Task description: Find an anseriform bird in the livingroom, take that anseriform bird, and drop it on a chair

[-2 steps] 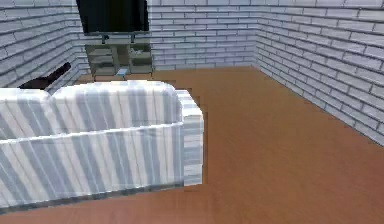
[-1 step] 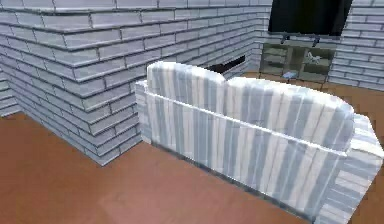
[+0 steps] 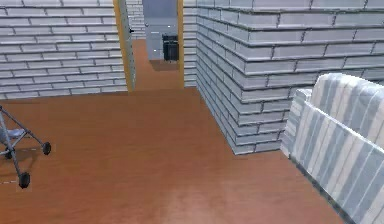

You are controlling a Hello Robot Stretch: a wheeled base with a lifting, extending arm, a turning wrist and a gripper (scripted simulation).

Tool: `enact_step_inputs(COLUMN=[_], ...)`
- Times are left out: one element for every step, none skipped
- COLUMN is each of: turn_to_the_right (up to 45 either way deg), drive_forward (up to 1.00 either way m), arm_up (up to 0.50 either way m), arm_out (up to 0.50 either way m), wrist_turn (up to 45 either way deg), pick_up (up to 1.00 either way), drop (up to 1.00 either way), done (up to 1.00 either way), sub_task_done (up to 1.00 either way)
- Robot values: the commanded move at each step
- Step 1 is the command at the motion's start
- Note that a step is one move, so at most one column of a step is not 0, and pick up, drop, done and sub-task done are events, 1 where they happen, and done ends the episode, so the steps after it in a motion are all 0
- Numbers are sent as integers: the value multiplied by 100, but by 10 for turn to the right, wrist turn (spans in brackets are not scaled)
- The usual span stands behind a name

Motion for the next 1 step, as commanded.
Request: enact_step_inputs(turn_to_the_right=[-90], drive_forward=[0], arm_up=[0], arm_out=[0], wrist_turn=[0], pick_up=[0], drop=[0], done=[0], sub_task_done=[0])
